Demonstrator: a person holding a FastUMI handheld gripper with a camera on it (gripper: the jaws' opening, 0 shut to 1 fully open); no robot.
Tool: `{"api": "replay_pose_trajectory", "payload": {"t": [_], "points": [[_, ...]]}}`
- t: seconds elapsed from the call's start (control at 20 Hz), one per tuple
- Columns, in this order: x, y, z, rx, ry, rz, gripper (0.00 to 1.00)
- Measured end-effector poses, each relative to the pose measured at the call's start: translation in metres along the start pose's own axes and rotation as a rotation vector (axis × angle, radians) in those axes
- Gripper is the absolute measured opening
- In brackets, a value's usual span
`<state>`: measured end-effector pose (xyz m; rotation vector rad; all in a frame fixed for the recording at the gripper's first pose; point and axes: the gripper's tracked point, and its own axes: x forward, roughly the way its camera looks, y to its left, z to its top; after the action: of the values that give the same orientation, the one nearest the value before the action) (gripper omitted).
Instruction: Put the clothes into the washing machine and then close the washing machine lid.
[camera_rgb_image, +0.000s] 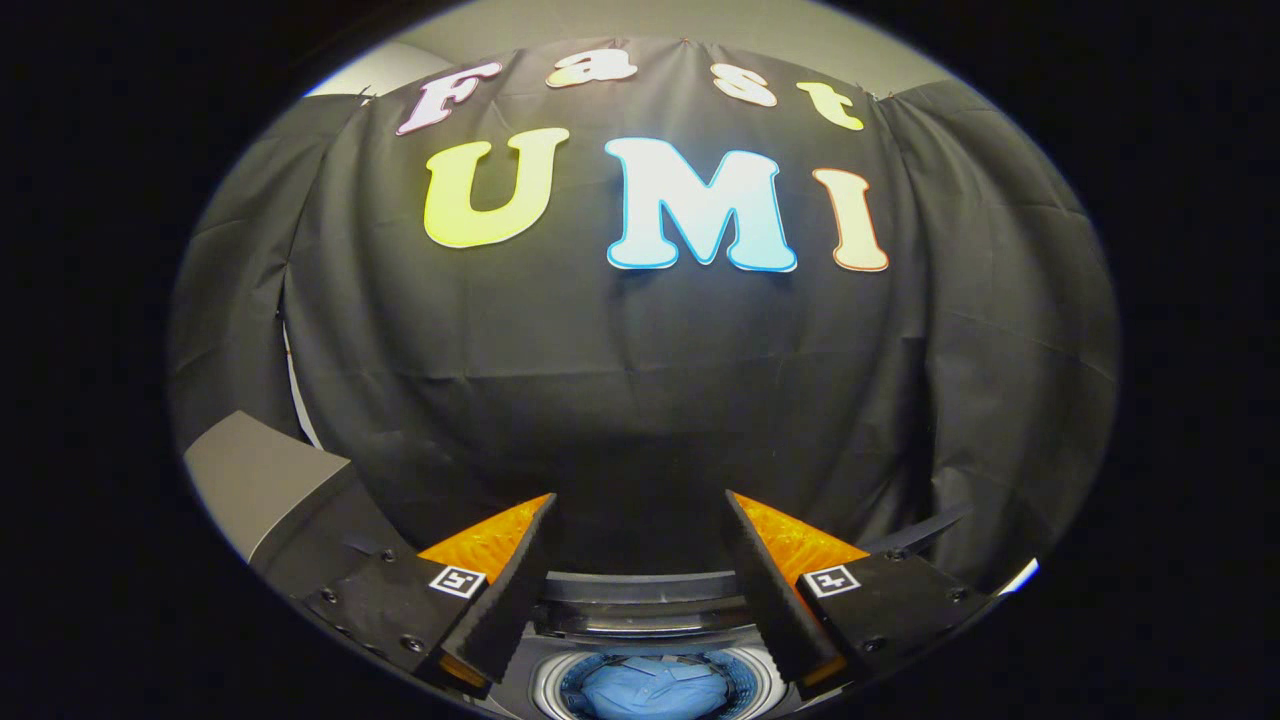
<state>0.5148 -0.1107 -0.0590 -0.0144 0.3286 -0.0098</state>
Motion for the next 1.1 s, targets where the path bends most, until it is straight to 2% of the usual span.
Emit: {"api": "replay_pose_trajectory", "payload": {"t": [0.6,1.1], "points": [[-0.041,0.000,-0.026,0.004,0.000,0.004,0.99],[-0.072,0.000,-0.063,0.006,0.054,0.019,0.99]]}}
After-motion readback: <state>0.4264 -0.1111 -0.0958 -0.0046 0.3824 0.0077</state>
